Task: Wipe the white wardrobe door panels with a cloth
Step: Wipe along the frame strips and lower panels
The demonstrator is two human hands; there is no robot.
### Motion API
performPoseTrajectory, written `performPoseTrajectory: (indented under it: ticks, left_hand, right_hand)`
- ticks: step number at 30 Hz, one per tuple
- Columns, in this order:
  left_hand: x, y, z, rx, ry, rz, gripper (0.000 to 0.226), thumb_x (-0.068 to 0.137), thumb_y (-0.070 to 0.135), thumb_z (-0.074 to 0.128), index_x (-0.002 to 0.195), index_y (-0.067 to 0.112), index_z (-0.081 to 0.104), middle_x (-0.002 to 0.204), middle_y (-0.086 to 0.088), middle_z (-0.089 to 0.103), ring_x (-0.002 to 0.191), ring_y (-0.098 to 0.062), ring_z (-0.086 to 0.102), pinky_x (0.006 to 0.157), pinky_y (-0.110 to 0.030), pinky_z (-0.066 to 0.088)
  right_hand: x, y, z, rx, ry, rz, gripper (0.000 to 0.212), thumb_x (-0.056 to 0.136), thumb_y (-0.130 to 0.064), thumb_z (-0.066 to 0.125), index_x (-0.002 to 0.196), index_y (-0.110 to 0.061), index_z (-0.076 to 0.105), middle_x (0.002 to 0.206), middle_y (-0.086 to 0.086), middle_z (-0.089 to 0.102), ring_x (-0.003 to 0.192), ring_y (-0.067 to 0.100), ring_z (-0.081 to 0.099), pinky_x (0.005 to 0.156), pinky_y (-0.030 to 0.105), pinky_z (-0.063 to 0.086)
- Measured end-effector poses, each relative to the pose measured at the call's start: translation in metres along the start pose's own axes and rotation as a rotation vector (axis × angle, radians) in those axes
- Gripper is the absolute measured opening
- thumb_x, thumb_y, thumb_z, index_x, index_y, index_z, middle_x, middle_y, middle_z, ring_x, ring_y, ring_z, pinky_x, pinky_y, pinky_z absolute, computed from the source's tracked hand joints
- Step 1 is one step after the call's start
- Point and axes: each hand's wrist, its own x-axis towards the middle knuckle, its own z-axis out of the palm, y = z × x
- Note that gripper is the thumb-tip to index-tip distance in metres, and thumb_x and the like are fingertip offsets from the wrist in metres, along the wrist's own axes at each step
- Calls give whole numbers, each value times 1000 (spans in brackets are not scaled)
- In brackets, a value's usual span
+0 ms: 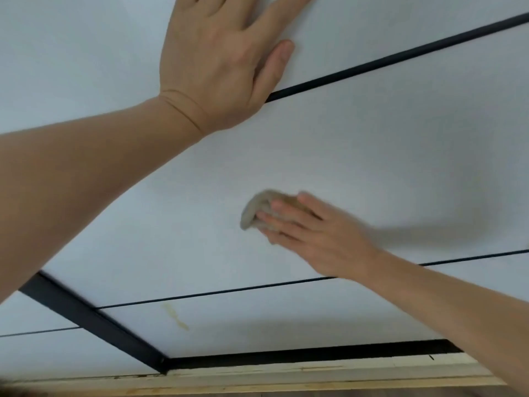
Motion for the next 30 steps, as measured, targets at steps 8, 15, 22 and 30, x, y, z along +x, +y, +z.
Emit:
performPoseTrajectory:
  ticks: [8,15,22,30]
  left_hand:
    - [0,0,3,-4,-5,8,51,105,43,31,150,23,46,136,-14,59,116,-37,59,93,-44,38]
    - [-2,-2,0,18,-22,11,52,105,43,34,152,23,42,137,-18,57,118,-39,57,96,-46,38]
    - [1,-4,3,2,-1,17,53,103,44,38,152,22,43,142,-19,54,123,-39,54,99,-47,36]
    - [0,-5,6,27,30,62,58,100,49,45,152,22,43,145,-19,52,129,-39,50,107,-48,33]
  right_hand:
    - [-9,9,8,-149,53,169,60,103,-10,38,160,-6,19,170,15,9,155,37,6,128,47,3]
    - [-89,-27,15,-77,-267,-278,51,103,-20,40,154,-18,37,163,-3,34,151,18,28,127,50,-9]
    - [30,126,-62,-79,340,725,67,89,13,44,154,-2,37,158,18,41,144,54,30,123,58,13]
    - [-124,-8,12,-115,-300,-257,46,110,-14,28,153,-16,43,165,-1,31,157,22,15,129,46,-1]
